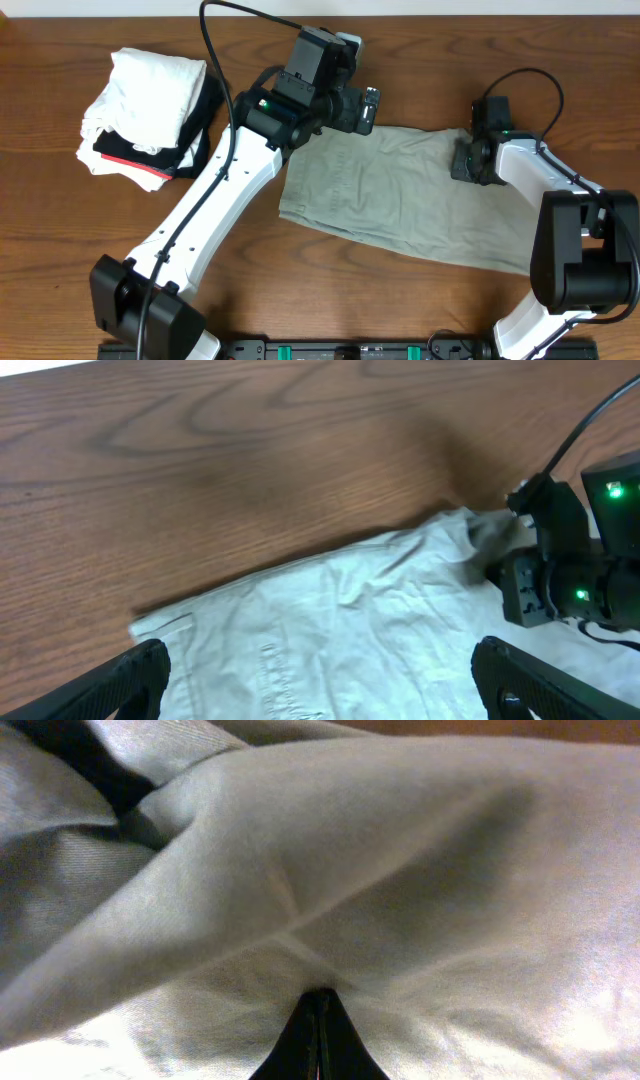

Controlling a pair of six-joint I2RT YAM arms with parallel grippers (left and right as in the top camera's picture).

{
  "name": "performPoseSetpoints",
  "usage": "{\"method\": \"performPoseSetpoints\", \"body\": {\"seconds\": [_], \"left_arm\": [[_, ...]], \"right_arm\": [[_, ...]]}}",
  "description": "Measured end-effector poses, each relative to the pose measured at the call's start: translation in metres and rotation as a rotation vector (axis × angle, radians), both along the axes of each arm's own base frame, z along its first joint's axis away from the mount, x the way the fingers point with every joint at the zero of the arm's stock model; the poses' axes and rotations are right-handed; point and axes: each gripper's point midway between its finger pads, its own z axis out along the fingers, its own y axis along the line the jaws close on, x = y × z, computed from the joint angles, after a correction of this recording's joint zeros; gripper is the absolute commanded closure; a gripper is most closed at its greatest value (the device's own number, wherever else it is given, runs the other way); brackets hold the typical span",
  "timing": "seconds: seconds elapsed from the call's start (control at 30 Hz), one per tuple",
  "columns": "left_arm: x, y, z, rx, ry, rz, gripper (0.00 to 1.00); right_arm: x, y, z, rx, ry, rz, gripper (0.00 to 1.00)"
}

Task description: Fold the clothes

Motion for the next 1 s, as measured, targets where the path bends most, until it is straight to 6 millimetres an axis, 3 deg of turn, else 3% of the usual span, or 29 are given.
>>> {"method": "performPoseSetpoints", "body": {"seconds": [0.27,0.5,0.6,0.7,0.8,0.87,1.0], "left_arm": [[0.000,0.000,0.000,0.000,0.000,0.000,0.02],[0.000,0.000,0.000,0.000,0.000,0.000,0.02],[0.000,0.000,0.000,0.000,0.000,0.000,0.02],[0.000,0.000,0.000,0.000,0.000,0.000,0.02],[0.000,0.000,0.000,0.000,0.000,0.000,0.02],[0.000,0.000,0.000,0.000,0.000,0.000,0.02],[0.000,0.000,0.000,0.000,0.000,0.000,0.02]], "right_arm": [[0.010,0.020,0.001,0.102,-0.045,0.069,0.99],[-0.007,0.026,0.008,0.130,0.013,0.105,0.98],[-0.011,0.026,0.033,0.129,-0.017,0.111,0.96],[-0.020,0.026,0.072,0.129,-0.073,0.118,0.91],[-0.039,0.023,0.110,0.128,-0.111,0.119,0.80],[-0.052,0.020,0.124,0.126,-0.117,0.110,0.71],[-0.076,0.015,0.144,0.123,-0.120,0.103,0.65]]}}
